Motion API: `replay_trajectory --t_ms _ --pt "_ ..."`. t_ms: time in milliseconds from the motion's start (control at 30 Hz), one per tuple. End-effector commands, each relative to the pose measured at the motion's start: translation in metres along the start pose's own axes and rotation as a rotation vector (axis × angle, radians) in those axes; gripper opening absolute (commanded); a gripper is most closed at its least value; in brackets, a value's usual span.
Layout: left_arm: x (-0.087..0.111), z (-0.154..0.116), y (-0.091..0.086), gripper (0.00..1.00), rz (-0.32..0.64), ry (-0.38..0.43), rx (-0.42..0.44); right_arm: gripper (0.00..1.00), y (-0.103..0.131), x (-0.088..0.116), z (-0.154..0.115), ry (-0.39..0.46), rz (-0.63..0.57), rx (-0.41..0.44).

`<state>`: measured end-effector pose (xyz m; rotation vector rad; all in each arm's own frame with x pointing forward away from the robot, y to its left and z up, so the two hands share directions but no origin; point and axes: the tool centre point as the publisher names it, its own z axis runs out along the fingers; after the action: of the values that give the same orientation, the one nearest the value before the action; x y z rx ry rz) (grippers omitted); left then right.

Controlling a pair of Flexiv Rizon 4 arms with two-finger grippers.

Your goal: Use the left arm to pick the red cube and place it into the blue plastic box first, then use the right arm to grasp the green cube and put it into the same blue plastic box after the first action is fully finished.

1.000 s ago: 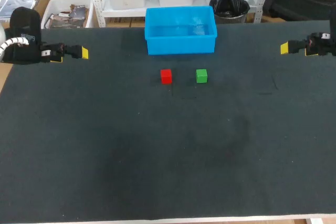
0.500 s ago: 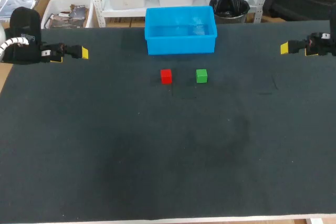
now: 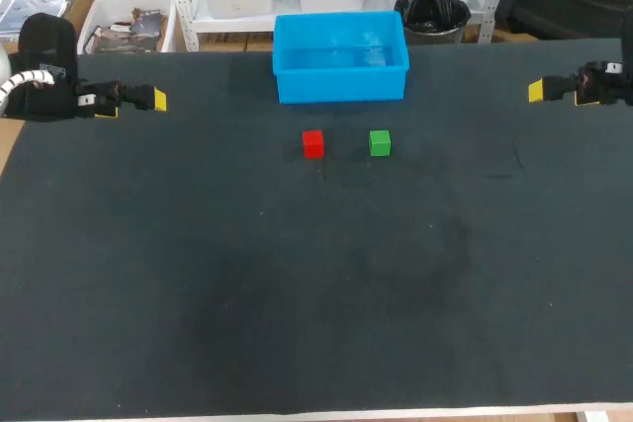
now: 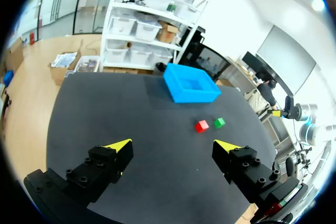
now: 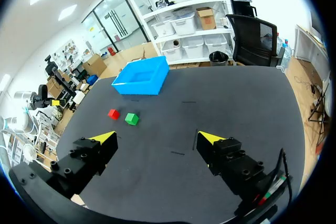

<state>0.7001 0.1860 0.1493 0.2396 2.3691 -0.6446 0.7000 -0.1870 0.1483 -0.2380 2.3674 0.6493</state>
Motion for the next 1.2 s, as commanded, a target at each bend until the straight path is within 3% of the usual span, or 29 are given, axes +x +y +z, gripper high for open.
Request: replay_trajectory --t_ms 33,400,733,1033,1200 --pt "-0.006 0.007 -0.012 1.0 0.001 0.005 -0.006 1.0 0.001 0.0 0.0 0.001 0.001 0.003" --pt "-0.035 0.035 -0.055 1.0 0.094 0.104 -0.257 1.0 0.001 0.0 0.0 0.001 0.001 0.003" --pt "-0.055 0.053 -0.098 1.0 0.032 0.166 -0.36 1.0 0.001 0.0 0.0 0.001 0.001 0.003" --pt "-0.06 0.077 -0.116 1.0 0.001 0.243 -0.489 1.0 0.001 0.0 0.0 0.001 0.001 0.003" --pt "-0.064 0.079 -0.132 1.0 -0.02 0.214 -0.416 1.0 0.001 0.0 0.0 0.001 0.001 0.003"
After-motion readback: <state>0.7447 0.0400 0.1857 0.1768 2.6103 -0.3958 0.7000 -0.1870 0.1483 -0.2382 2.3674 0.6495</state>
